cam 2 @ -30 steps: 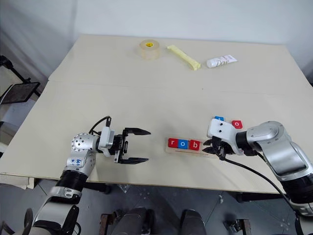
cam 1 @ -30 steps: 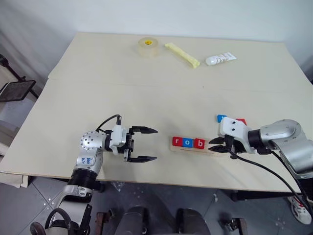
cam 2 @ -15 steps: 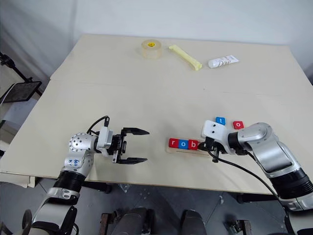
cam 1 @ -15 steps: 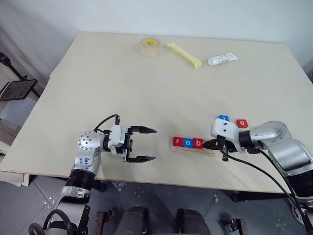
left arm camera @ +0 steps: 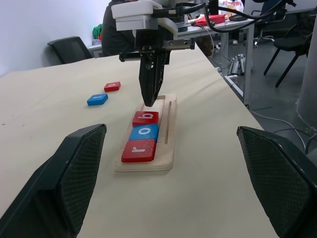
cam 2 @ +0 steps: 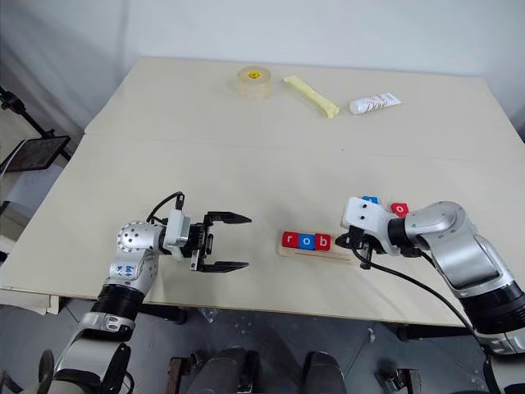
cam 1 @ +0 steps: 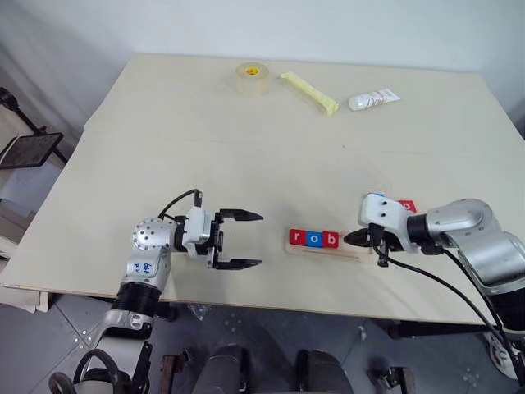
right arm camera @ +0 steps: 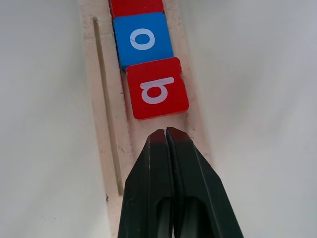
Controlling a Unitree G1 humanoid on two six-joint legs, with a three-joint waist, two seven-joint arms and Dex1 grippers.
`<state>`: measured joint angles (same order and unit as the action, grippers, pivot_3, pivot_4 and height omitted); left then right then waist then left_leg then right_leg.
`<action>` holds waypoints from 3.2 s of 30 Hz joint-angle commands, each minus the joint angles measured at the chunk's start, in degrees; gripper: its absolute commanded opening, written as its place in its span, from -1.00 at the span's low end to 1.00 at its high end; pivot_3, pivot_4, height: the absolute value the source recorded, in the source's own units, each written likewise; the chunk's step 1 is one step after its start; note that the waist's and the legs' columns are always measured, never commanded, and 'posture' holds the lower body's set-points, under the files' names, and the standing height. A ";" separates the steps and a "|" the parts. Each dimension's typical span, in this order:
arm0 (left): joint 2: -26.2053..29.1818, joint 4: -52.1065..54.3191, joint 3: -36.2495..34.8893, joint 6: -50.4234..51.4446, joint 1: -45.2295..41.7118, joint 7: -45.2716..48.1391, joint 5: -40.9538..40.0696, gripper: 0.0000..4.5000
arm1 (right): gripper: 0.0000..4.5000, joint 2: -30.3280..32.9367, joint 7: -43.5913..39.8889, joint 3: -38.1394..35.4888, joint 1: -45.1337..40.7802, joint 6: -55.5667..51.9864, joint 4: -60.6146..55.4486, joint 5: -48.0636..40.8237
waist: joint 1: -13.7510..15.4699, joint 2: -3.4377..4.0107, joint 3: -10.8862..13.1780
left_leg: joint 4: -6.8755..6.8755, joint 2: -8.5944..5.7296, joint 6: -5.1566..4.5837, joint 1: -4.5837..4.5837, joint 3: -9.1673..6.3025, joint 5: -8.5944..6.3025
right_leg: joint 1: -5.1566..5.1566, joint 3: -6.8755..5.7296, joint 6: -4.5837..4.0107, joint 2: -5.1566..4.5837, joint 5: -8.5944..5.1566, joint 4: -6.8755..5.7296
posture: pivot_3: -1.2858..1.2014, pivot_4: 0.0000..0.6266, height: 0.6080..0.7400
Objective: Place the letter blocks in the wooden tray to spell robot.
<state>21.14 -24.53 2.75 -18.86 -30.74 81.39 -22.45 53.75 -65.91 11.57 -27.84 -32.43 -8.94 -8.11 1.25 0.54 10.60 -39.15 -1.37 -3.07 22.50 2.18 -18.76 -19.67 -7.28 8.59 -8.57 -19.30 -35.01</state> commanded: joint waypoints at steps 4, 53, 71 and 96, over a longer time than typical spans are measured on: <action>-0.45 0.01 -0.13 -0.86 -0.58 0.12 -0.21 1.00 | -0.98 -2.60 1.91 -0.89 -3.08 0.79 0.32 -0.05 | -0.05 0.00 0.00 | 0.00 0.02 0.00 0.00 0.00 0.00 | -0.01 -0.01 0.00 0.01 0.00 -0.02 | 0.03 -0.52 1.00; -1.61 -0.67 0.07 -1.93 -0.33 -0.85 0.27 1.00 | -0.98 -6.30 5.82 -7.29 -2.26 4.55 0.71 -3.77 | 0.04 0.00 0.00 | 0.00 0.00 0.00 0.00 0.00 0.00 | -0.01 -0.04 0.00 0.00 0.00 -0.03 | 0.03 -0.52 1.00; -1.60 -5.51 -0.14 -2.05 -2.38 1.60 0.31 1.00 | 0.98 -0.77 1.96 -44.64 29.14 9.24 5.38 -15.64 | 0.29 -0.03 0.01 | 0.03 0.00 -0.02 -0.07 0.02 -0.01 | 0.11 -0.10 0.00 -0.01 0.00 0.01 | 0.03 -0.52 1.00; -1.93 -9.62 -0.66 -3.51 -5.21 4.14 0.22 1.00 | 0.98 -4.65 4.67 -52.33 37.52 12.76 7.24 -22.10 | 0.23 -0.02 0.01 | 0.03 0.01 -0.02 -0.10 0.08 -0.01 | 0.14 -0.04 0.00 -0.01 0.00 0.07 | 0.03 -0.52 1.00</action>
<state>19.16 -34.64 2.78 -21.75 -35.33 85.25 -22.11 48.66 -61.59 -39.48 9.51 -19.87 -0.08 -29.00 1.48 0.52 10.61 -39.11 -1.36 -3.09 22.40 2.26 -18.76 -19.53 -7.32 8.59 -8.58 -19.30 -34.95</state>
